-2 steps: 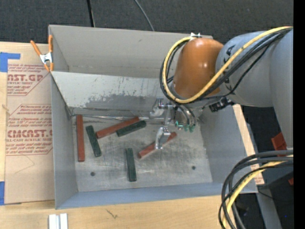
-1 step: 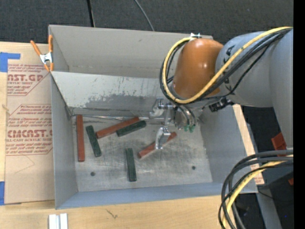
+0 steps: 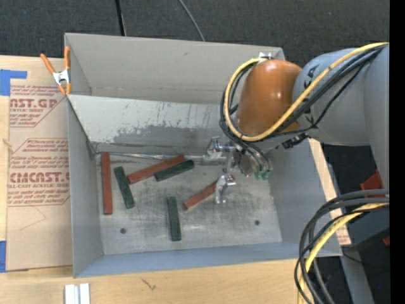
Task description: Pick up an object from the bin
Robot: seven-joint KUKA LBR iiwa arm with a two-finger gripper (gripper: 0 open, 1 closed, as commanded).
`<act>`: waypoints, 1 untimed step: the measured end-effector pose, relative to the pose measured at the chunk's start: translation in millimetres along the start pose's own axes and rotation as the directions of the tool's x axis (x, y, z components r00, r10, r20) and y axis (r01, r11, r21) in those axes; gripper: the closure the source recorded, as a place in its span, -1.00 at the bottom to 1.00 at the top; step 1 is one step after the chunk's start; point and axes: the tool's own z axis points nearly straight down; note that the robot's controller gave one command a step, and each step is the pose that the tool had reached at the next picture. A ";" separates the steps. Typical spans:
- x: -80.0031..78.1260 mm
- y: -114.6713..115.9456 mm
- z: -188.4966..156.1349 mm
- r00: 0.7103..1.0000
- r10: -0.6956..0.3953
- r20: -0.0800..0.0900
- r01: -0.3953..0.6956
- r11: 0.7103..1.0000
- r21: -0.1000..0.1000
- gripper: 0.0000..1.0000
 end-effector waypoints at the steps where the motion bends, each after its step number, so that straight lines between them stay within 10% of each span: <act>1: 11.8 25.7 50.0 0.973 -0.232 0.015 0.232 0.973 0.004 1.00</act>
Offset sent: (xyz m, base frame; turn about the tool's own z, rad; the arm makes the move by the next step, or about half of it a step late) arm 0.0000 0.0000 0.0000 0.0000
